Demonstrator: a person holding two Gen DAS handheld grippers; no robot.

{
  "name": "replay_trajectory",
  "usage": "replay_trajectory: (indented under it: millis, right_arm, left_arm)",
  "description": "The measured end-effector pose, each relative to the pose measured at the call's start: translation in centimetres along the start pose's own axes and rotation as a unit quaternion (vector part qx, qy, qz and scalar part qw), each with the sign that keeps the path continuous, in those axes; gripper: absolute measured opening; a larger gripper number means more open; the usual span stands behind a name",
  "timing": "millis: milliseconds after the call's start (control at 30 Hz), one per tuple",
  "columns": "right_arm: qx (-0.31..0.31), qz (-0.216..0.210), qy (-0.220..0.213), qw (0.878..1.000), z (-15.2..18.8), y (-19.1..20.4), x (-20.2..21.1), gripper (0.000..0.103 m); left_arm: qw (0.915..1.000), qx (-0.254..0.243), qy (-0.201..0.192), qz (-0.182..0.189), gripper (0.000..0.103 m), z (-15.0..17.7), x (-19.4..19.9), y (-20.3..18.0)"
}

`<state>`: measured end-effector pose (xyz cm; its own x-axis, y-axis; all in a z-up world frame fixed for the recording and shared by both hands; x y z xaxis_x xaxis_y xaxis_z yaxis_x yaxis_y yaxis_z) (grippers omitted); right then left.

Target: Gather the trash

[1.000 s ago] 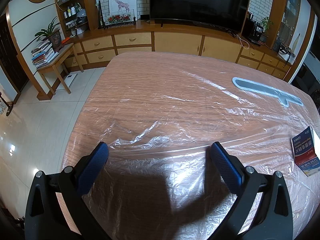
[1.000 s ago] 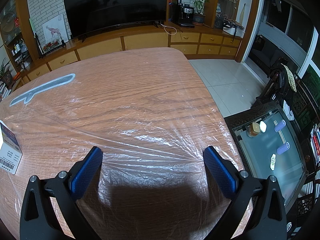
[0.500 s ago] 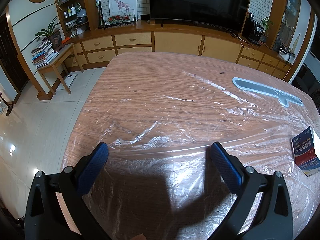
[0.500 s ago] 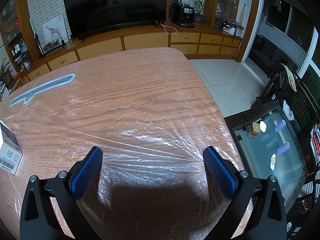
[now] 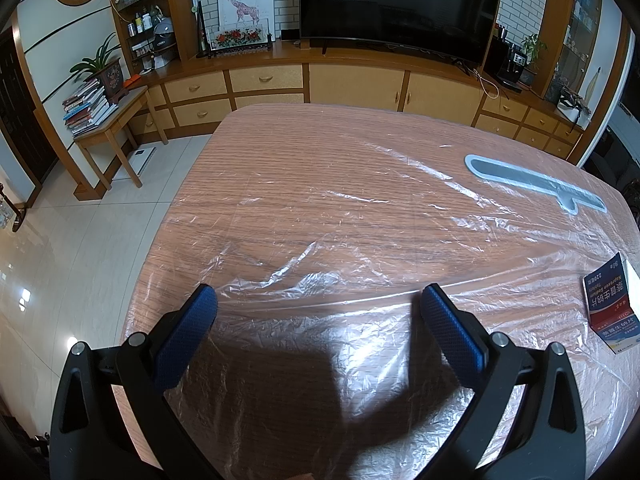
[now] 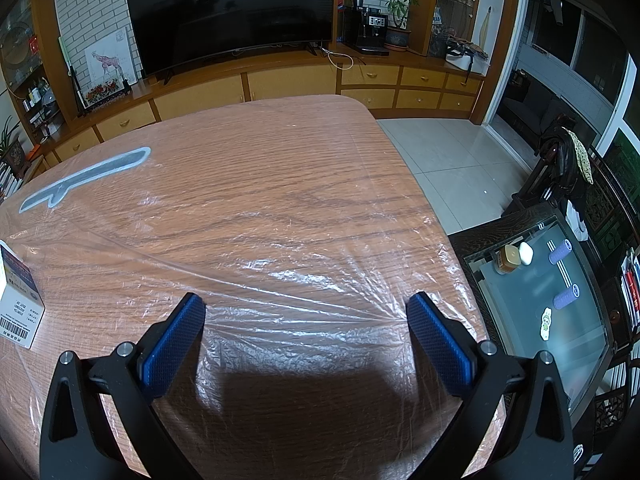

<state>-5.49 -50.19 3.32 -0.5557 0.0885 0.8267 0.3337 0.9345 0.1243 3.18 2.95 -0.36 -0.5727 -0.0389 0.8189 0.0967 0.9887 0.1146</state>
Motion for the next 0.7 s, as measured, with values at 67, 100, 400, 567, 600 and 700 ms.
replay_trajectory:
  millis: [67,100,400,567,600,700]
  right_arm:
    - [0.000,0.000,0.000,1.000,0.05,-0.03,-0.03,0.099]
    - [0.000,0.000,0.000,1.000,0.05,-0.02,-0.03,0.099]
    - [0.000,0.000,0.000,1.000,0.02,-0.01,-0.01,0.099]
    - [0.000,0.000,0.000,1.000,-0.06,0.02,0.04,0.099]
    - [0.000,0.000,0.000,1.000,0.00,0.00,0.00,0.099]
    - [0.000,0.000,0.000,1.000,-0.03,0.01,0.01,0.099]
  left_arm:
    - [1.0000,0.000,0.000,0.000,0.102,0.02,0.00,-0.03]
    - [1.0000,0.000,0.000,0.000,0.102,0.00,0.00,-0.01]
    - [1.0000,0.000,0.000,-0.001,0.102,0.03,0.05,0.01]
    - [1.0000,0.001,0.000,0.000,0.102,-0.20,-0.38,0.41]
    - [1.0000,0.002,0.000,-0.001,0.102,-0.16,-0.41,0.51]
    - [1.0000,0.002,0.000,-0.001,0.102,-0.17,-0.42,0.52]
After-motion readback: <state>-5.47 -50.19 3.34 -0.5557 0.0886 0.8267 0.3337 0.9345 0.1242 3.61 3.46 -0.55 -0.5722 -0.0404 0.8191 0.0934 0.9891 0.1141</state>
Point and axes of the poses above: each gripper's, at about its wrist camera, not at the fingertips, and x roughly against the way its jaws point, y to its left, z to its underside, the point moved 1 cm from there along -x, roughly the way its jaws point, and after that the axes turned 12 degrees about -x, right-handed, at the moved point
